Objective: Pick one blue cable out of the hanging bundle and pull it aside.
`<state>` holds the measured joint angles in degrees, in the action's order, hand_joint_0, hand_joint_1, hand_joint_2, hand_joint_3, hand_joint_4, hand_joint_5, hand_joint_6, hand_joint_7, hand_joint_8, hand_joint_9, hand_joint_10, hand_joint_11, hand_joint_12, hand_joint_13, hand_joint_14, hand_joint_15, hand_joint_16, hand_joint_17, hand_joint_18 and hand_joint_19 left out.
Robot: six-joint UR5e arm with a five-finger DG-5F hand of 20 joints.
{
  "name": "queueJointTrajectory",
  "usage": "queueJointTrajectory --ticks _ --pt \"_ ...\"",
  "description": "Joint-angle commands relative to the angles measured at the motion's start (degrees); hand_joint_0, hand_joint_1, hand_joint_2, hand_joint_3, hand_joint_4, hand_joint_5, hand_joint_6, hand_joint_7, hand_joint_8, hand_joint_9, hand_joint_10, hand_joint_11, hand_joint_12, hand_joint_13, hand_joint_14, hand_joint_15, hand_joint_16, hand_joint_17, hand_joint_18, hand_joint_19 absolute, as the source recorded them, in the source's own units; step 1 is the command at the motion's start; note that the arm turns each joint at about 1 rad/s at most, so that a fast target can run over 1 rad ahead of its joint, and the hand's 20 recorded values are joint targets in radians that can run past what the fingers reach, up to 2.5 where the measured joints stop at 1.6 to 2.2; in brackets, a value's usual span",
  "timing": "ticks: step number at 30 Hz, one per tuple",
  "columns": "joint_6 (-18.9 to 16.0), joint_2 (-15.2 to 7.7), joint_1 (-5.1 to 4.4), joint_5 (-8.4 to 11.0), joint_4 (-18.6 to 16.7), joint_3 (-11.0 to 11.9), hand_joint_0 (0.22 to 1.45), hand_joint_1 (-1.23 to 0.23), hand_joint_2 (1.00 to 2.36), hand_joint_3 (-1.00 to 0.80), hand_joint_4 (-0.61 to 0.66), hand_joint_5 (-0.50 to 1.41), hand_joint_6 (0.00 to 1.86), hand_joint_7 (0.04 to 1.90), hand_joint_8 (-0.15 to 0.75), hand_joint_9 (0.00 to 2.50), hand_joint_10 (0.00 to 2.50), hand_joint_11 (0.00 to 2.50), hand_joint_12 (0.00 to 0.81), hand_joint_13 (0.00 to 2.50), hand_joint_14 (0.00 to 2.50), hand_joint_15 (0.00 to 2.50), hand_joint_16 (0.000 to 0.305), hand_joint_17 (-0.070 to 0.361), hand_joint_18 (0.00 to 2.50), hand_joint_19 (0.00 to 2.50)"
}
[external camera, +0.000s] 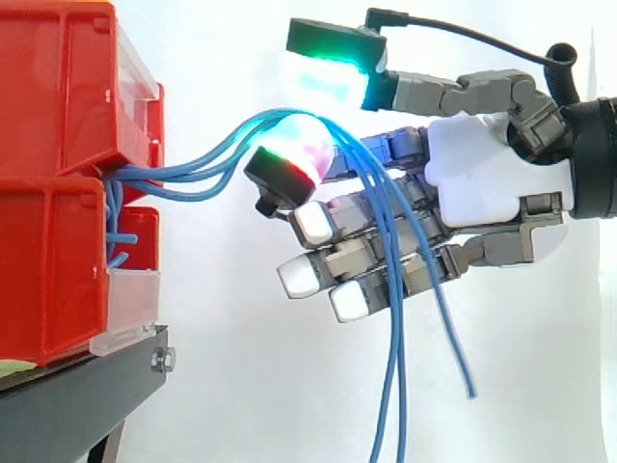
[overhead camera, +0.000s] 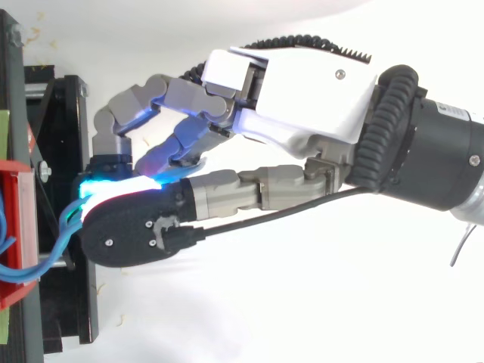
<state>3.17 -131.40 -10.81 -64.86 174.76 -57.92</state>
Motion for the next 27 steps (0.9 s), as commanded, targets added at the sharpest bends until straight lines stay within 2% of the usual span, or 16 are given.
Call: queueJointTrajectory --ticks 1,2,6,9,10,11,12,13,17,19,20,22,23,25,27 --pt "0.08 0.0 0.0 0.0 -0.03 0.0 0.55 -0.65 1.02 -0.18 0.08 -0.12 0.88 1.15 0.326 0.95 0.02 0.7 0.407 0.77 0.02 0.5 0.049 0.111 0.72 0.53" --pt "0.08 0.0 0.0 0.0 -0.03 0.0 0.55 -0.7 1.02 -0.11 0.08 -0.12 0.89 1.13 0.332 0.95 0.02 0.7 0.422 0.79 0.02 0.5 0.052 0.118 0.75 0.51" --pt "0.08 0.0 0.0 0.0 -0.12 0.0 0.58 -0.78 1.02 -0.07 0.05 -0.14 0.91 1.1 0.323 0.91 0.02 0.72 0.423 0.79 0.02 0.5 0.053 0.12 0.76 0.5" --pt "0.08 0.0 0.0 0.0 -0.03 0.0 0.65 -0.85 1.02 -0.23 -0.02 -0.15 0.92 1.12 0.287 0.86 0.02 0.72 0.386 0.75 0.02 0.51 0.048 0.107 0.7 0.5" --pt "0.08 0.0 0.0 0.0 -0.03 0.0 0.67 -0.87 1.01 -0.3 -0.02 -0.16 0.92 1.11 0.283 0.86 0.02 0.71 0.386 0.75 0.02 0.5 0.047 0.107 0.7 0.49" --pt "0.08 0.0 0.0 0.0 -0.12 0.0 0.69 -0.9 1.0 -0.47 -0.02 -0.16 0.92 1.06 0.281 0.85 0.02 0.72 0.382 0.74 0.02 0.5 0.047 0.106 0.7 0.49" --pt "0.08 0.0 0.0 0.0 -0.03 0.0 0.68 -0.91 1.0 -0.5 -0.01 -0.16 0.91 1.06 0.277 0.85 0.02 0.72 0.381 0.73 0.02 0.49 0.047 0.106 0.7 0.48" --pt "0.08 0.0 0.0 0.0 -0.03 0.0 0.67 -0.9 1.0 -0.5 0.0 -0.16 0.91 1.06 0.272 0.85 0.02 0.72 0.379 0.73 0.02 0.49 0.047 0.106 0.69 0.48" --pt "0.0 0.0 0.26 0.0 -0.03 0.0 0.47 -0.82 1.0 -0.5 0.09 -0.14 0.9 1.02 0.308 0.9 0.02 0.71 0.414 0.76 0.02 0.49 0.053 0.119 0.74 0.49" --pt "0.0 0.0 0.26 0.0 -0.03 0.0 0.42 -0.72 1.0 -0.5 0.11 -0.12 0.89 1.02 0.334 0.93 0.02 0.7 0.442 0.78 0.02 0.49 0.058 0.13 0.78 0.48" --pt "0.0 0.0 0.35 0.0 -0.03 0.0 0.4 -0.61 1.0 -0.5 0.11 -0.12 0.89 1.03 0.353 0.95 0.02 0.7 0.455 0.8 0.02 0.49 0.061 0.136 0.79 0.48" --pt "0.0 0.0 0.35 0.0 -0.03 0.0 0.4 -0.54 1.0 -0.5 0.11 -0.12 0.89 1.02 0.357 0.96 0.02 0.7 0.46 0.79 0.02 0.49 0.061 0.137 0.79 0.49" --pt "0.0 0.0 0.35 0.0 -0.03 0.0 0.42 -0.45 1.0 -0.5 0.11 -0.12 0.88 1.02 0.35 0.96 0.02 0.7 0.451 0.78 0.02 0.49 0.06 0.135 0.76 0.51" --pt "0.0 0.0 0.35 0.0 -0.03 0.0 0.46 -0.42 1.0 -0.5 0.1 -0.12 0.88 1.04 0.337 0.95 0.02 0.7 0.43 0.76 0.02 0.5 0.056 0.125 0.72 0.53" --pt "0.0 0.0 0.35 0.0 -0.03 0.0 0.51 -0.52 1.0 -0.46 0.09 -0.12 0.88 1.09 0.32 0.95 0.02 0.71 0.407 0.74 0.02 0.51 0.051 0.115 0.68 0.55"
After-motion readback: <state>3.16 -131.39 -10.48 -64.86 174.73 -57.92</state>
